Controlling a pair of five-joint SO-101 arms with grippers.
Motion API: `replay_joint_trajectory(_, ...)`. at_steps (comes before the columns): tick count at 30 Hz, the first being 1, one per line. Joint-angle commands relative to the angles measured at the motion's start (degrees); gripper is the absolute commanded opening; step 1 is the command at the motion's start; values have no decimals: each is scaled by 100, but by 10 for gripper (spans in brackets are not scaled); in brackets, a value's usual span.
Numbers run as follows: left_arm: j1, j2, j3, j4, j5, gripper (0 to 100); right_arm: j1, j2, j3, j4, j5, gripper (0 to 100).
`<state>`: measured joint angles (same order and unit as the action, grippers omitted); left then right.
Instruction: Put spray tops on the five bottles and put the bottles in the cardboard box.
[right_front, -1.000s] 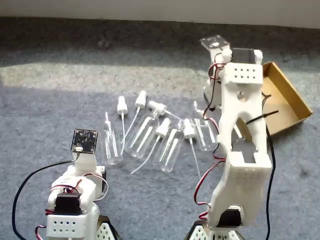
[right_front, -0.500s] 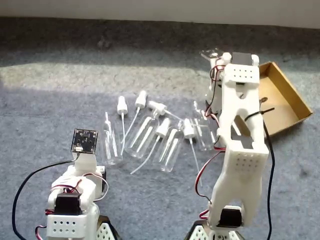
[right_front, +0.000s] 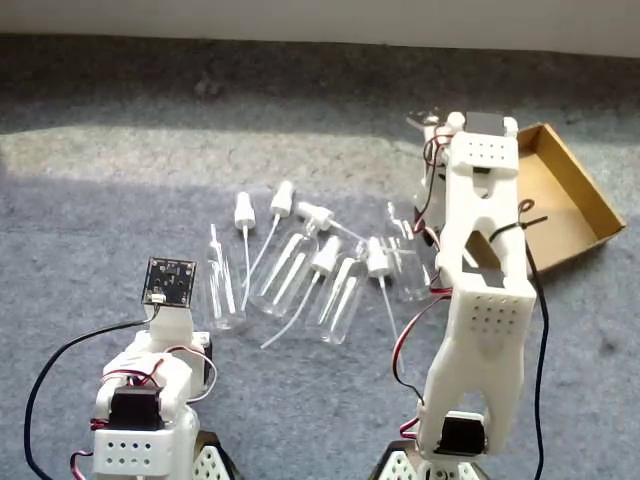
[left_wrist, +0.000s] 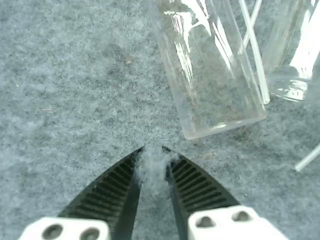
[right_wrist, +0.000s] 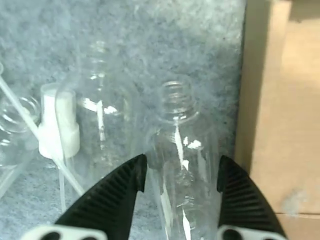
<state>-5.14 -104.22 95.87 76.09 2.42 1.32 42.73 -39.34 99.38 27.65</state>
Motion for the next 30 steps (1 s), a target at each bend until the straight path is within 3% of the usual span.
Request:
replay_joint_trajectory(1,-40,-40,119,26,-26,5,-4,48,-180,-207,53,200)
replay_joint_trajectory(13,-40,-40,119,26,-26,5,-145,154,-180,-224,387,204)
replay_joint_trajectory(20,-40,-40,119,26,-26,5,-154,163,-136,-224,501,287)
replay_joint_trajectory(24,-40,-40,119,26,-26,5,-154,163,-136,-233,501,261)
replay_joint_trajectory(30,-40,-40,119,26,-26,5,-154,136,-171,-198,492,143)
